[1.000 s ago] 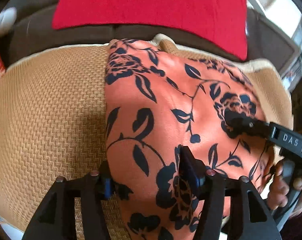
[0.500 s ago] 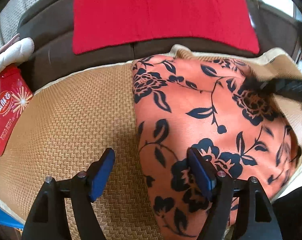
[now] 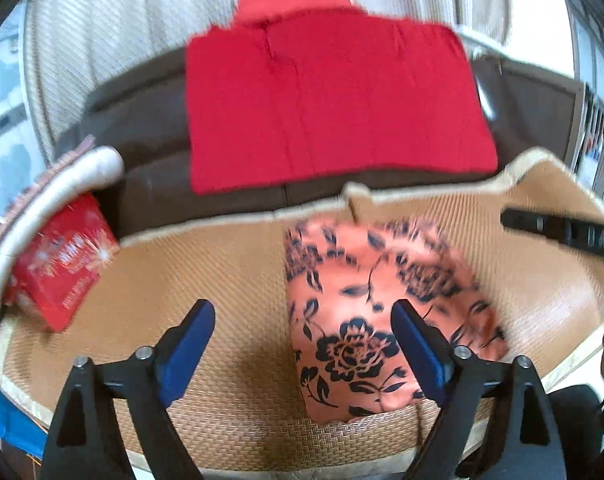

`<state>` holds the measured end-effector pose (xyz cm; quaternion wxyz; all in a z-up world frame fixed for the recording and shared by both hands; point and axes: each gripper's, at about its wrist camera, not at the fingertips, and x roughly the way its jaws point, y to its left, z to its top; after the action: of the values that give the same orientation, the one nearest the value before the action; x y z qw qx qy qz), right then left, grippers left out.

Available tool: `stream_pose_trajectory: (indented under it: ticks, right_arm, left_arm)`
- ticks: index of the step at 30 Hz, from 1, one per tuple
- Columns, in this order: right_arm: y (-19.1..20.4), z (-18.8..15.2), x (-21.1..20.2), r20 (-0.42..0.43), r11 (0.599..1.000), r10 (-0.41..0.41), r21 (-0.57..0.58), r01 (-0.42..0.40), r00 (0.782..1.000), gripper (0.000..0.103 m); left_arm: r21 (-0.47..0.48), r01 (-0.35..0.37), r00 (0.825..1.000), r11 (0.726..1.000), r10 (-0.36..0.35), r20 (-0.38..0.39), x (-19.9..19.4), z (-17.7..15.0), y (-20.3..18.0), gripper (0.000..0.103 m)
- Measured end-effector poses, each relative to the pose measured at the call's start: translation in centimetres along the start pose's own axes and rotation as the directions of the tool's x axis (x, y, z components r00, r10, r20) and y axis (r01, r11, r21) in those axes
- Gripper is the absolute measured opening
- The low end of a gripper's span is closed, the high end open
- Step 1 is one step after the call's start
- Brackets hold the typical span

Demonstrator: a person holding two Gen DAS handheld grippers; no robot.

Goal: Fold small clothes

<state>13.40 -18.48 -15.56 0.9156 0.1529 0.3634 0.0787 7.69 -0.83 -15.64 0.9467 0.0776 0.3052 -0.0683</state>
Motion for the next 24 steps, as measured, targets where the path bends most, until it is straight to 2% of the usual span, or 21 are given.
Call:
stream_pose_trajectory:
  ticks: [2, 3, 4, 5, 9, 11, 15, 24]
  right_arm:
    - [1.5, 0.1, -2.4, 0.031, 1.0, -0.006, -0.021, 0.006, 0.999, 0.039]
    - [2.2, -0.1, -3.7, 0.052, 1.0, -0.011, -0.028, 0.012, 0.999, 0.053]
    - [2.8, -0.3, -4.6, 0.071, 0.999, -0.011, -0.031, 0.013, 0.997, 0.074]
    - [3.5, -0.6, -6.4, 0.11, 0.999, -0.004, -0.038, 0.008, 0.994, 0.076]
    - [5.4, -1.5, -10.5, 0.154, 0.998, -0.008, -0.067, 0.019, 0.988, 0.076]
    - [6.2, -1.9, -12.3, 0.167, 0.996, -0.027, -0.074, 0.039, 0.986, 0.076]
    - [7.1, -2.8, -15.1, 0.193, 0.993, -0.073, -0.082, 0.09, 0.979, 0.076]
    - [8.9, -4.2, -20.0, 0.229, 0.988, -0.105, -0.088, 0.128, 0.968, 0.076]
  left_arm:
    - [-0.006, -0.021, 0.999, 1.0, 0.021, 0.034, -2.3, 0.7, 0.4, 0.093]
    - [-0.007, -0.036, 0.998, 0.999, 0.037, 0.049, -3.6, 1.2, 0.4, 0.093]
    - [-0.008, -0.051, 0.997, 0.999, 0.052, 0.062, -4.6, 1.6, 0.4, 0.093]
    - [-0.01, -0.07, 0.995, 0.998, 0.07, 0.077, -5.8, 2.0, 0.4, 0.093]
    - [-0.021, -0.116, 0.984, 0.993, 0.118, 0.136, -10.0, 2.8, 0.6, 0.096]
    - [-0.036, -0.128, 0.978, 0.991, 0.132, 0.164, -11.8, 2.9, 0.9, 0.103]
    - [-0.068, -0.179, 0.953, 0.982, 0.19, 0.235, -15.2, 3.0, 1.4, 0.103]
    - [-0.131, -0.214, 0.929, 0.968, 0.243, 0.28, -19.5, 3.1, 3.3, 0.103]
